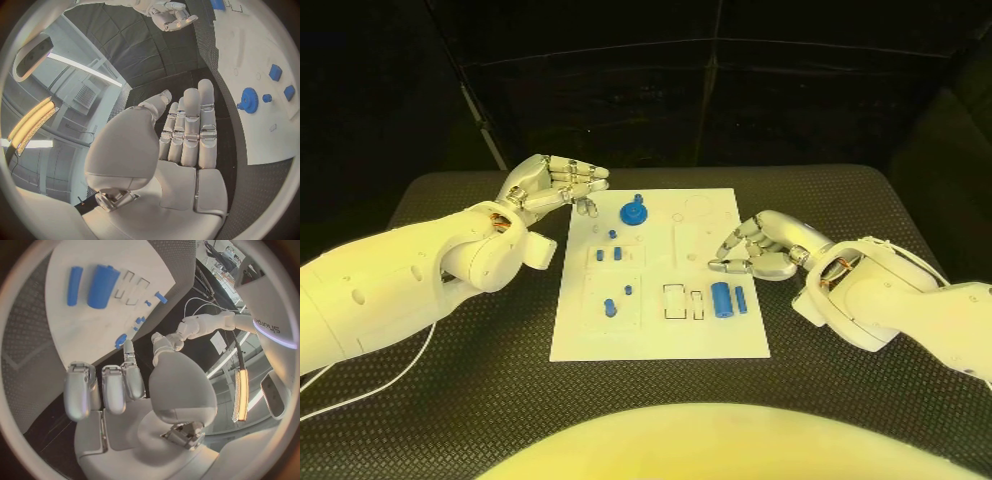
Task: Assemble the parts on the task board
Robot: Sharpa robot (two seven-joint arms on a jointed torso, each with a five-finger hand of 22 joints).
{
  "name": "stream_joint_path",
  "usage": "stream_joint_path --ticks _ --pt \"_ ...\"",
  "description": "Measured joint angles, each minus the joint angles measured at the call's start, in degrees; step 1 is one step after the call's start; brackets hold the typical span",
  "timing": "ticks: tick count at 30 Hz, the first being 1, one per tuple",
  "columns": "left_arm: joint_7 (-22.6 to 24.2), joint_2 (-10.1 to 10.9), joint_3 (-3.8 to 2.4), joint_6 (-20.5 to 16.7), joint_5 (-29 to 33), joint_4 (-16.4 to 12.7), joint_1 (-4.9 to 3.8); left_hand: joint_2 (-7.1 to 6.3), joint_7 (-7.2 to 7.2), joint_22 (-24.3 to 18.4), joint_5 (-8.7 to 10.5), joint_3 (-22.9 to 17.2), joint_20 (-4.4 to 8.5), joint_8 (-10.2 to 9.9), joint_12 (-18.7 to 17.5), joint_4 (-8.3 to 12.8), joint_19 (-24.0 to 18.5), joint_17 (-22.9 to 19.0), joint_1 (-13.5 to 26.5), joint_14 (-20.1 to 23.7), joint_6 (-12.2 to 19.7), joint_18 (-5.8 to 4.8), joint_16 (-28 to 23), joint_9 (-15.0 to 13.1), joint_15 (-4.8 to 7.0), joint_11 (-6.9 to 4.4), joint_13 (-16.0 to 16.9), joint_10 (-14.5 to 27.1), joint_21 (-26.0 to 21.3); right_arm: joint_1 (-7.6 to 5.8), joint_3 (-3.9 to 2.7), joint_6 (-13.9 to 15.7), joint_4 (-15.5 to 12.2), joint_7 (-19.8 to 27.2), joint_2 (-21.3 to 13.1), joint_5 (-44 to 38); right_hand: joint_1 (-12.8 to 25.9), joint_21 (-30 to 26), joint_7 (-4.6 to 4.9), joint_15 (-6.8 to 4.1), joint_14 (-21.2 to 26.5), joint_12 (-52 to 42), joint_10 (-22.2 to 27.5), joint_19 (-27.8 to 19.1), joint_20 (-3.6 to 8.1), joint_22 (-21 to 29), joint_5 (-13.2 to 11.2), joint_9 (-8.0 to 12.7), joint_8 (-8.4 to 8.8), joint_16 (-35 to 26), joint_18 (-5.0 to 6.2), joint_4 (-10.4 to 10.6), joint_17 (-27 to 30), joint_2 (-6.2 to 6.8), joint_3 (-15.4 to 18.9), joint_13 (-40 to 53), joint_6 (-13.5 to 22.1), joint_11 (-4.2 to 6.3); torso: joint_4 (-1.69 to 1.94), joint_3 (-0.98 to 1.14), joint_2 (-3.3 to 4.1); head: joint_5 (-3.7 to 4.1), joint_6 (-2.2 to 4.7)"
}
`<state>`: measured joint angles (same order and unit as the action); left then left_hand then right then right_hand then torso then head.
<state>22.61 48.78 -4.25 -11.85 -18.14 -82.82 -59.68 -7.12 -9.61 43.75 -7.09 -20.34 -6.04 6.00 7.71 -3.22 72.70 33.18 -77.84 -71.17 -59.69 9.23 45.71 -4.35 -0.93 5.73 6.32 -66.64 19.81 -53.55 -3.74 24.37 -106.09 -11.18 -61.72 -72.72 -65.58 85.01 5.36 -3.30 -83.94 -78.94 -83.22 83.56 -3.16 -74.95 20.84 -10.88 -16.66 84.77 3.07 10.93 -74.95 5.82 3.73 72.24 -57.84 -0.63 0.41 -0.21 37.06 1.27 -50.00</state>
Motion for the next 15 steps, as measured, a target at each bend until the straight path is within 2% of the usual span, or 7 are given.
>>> stream_joint_path --ticks 2,6,11,15 --pt "0.0 0.01 0.01 0.0 0.0 -0.03 0.01 0.0 0.0 0.0 0.0 0.0 0.0 0.0 0.0 0.0 0.0 0.0 0.0 0.0 0.0 0.0 0.0 0.0 0.0 0.0 0.0 0.0 0.0 1.22 0.15 -0.63 -0.8 -3.53 -0.35 -2.61 0.54 0.15 -0.05 0.0 0.0 -0.06 0.0 0.0 0.0 0.0 0.0 -0.77 -1.21 0.05 0.0 1.58 0.0 0.28 1.59 0.66 0.44 0.0 -0.13 -0.04 -0.1 0.3 0.0" --pt "0.01 0.06 0.01 0.0 0.0 -0.06 0.01 0.0 0.0 0.0 0.0 0.0 0.0 0.0 0.0 0.0 0.0 0.0 0.0 0.0 0.0 0.0 0.0 0.0 0.0 0.0 0.0 0.0 0.0 2.31 0.12 -1.65 -1.45 -9.27 -0.19 -7.59 0.04 0.4 -0.11 0.0 0.0 -0.06 0.0 0.0 0.0 0.0 0.0 -2.34 -3.77 0.05 0.0 4.79 0.01 0.75 3.8 1.25 1.73 0.0 -0.35 -0.16 -0.29 0.6 0.0" --pt "0.02 0.03 0.01 0.01 0.06 -0.05 0.04 0.0 0.0 0.01 0.0 0.0 0.0 0.0 0.0 0.0 0.0 0.0 0.0 0.0 0.0 0.0 0.0 0.0 0.0 0.0 -0.01 0.0 0.0 4.19 0.15 -2.11 -2.0 -14.64 0.29 -13.04 -0.77 0.64 -0.28 0.0 0.0 -0.05 0.0 0.0 0.0 0.01 0.0 -3.42 -5.59 0.33 0.01 5.54 0.01 1.55 4.54 1.78 2.41 0.0 -0.52 -0.31 -0.57 0.59 0.01" --pt "0.03 0.02 0.03 0.01 0.12 -0.01 0.06 0.0 0.0 0.01 0.0 0.0 0.0 0.0 0.0 0.0 0.0 0.01 0.0 0.0 0.0 0.0 0.0 -0.01 0.0 0.0 -0.01 0.0 0.0 4.74 0.12 -2.18 -2.05 -17.47 0.92 -16.08 -1.0 0.64 -0.26 0.01 0.0 -0.05 0.0 0.0 0.0 0.01 0.0 -3.7 -5.8 0.33 0.01 5.75 0.01 1.78 4.76 1.71 2.49 0.0 -0.68 -0.38 -0.77 0.43 0.01"
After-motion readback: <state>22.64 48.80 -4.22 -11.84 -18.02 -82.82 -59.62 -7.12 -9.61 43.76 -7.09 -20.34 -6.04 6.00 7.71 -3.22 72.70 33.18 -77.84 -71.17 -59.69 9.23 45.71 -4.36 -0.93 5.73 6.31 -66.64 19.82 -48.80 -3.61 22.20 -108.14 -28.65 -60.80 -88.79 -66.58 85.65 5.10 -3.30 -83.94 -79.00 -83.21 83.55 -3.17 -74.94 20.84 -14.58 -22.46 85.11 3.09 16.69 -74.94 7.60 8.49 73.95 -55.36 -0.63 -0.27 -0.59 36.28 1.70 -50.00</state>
